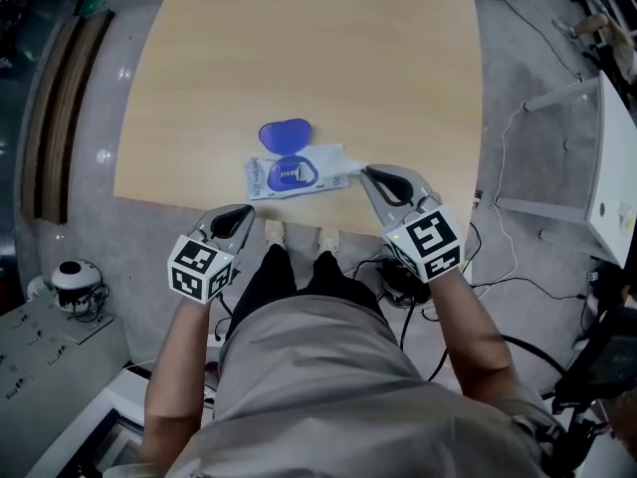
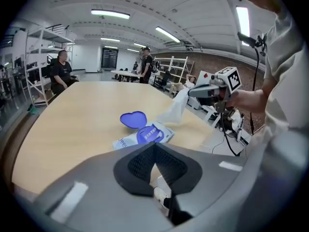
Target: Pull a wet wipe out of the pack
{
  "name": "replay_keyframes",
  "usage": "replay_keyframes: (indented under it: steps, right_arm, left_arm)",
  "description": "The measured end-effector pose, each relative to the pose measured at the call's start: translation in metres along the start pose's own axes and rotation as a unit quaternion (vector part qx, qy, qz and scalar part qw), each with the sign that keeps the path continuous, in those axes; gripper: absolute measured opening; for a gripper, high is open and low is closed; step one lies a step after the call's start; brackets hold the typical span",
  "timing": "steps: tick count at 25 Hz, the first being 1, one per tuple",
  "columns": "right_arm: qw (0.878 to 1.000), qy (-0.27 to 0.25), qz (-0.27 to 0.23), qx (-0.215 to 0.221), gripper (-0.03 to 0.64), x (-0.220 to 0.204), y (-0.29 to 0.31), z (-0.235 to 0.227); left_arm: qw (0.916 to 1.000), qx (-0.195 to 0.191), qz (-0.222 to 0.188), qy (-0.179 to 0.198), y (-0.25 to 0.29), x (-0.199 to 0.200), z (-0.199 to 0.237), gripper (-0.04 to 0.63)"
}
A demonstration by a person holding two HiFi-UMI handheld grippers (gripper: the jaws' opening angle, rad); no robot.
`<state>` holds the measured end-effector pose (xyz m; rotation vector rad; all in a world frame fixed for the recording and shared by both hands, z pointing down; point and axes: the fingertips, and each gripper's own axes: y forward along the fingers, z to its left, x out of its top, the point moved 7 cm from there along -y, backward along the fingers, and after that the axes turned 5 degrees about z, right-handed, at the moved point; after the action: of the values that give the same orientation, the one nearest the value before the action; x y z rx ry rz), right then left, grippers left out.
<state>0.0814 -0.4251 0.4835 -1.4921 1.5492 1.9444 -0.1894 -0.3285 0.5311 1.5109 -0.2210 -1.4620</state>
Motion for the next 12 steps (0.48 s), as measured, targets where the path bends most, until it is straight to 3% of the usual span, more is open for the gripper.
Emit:
replay_keyframes:
  steps: [6, 12]
  right_arm:
    - [1.000, -0.014, -0.020, -0.017, 0.008, 0.007, -0.035, 0.020]
    - [0.999, -0.029, -0.028, -0.034, 0.008, 0.012, -0.073, 0.060]
  left_arm:
    - [0.9982, -0.003, -0.058, 0.013, -0.049, 0.011, -0.031, 0.006]
    - [0.9905, -0.011, -0.131, 0.042, -0.109, 0.021, -0.058, 0.006]
